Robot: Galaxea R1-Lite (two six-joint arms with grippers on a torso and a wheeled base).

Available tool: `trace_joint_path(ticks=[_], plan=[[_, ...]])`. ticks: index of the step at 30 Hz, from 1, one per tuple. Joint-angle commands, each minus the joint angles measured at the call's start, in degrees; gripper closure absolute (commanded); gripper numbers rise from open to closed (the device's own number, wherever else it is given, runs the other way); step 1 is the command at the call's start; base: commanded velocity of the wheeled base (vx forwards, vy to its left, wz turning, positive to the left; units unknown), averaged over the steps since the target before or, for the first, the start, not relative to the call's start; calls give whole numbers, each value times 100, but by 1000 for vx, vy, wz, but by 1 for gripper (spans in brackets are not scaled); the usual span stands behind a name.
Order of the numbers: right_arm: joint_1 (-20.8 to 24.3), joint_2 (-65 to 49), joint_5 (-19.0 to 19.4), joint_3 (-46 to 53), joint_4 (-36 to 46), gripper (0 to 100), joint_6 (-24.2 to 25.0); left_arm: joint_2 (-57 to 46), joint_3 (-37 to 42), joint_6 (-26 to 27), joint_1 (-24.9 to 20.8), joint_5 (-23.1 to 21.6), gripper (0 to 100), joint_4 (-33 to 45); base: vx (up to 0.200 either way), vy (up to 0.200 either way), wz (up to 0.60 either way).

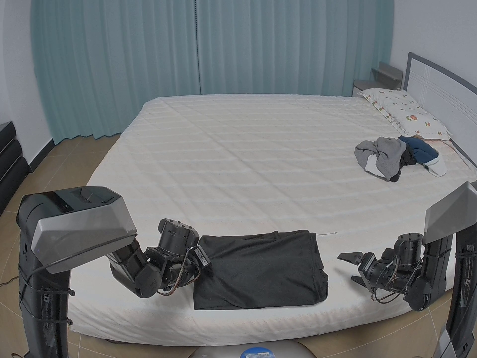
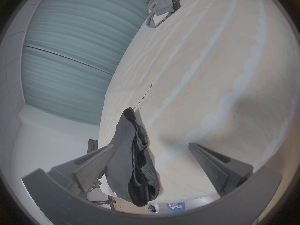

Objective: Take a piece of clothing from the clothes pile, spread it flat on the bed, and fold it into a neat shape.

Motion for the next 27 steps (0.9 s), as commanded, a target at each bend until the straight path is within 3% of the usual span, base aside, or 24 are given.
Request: trace_joint_path(ticks=[1,12,14,17,21,27], plan=[[1,1,3,9,-76,0,-2,-33,85,-3,-34,-1,0,-2,0,0,0],[1,-360,-85,150,-85,0,-72,-446,208,15,89,-10,0,-37,0,0,0],[10,-799,-401,238,-67,0,-222,-815,182,111,353,-1,0,-72,0,0,0],[36,-1405,-472,405,-67,0,-292,-1422,217,358,722,-19,0,-72,0,0,0],[-8,-2065,-516,528,-58,0,-802,-2055,269,525,1065,-54,0,-55,0,0,0],[89,-3014,-1289,1187,-67,0,-1575,-3004,867,955,1126,8,0,-90,0,0,0]])
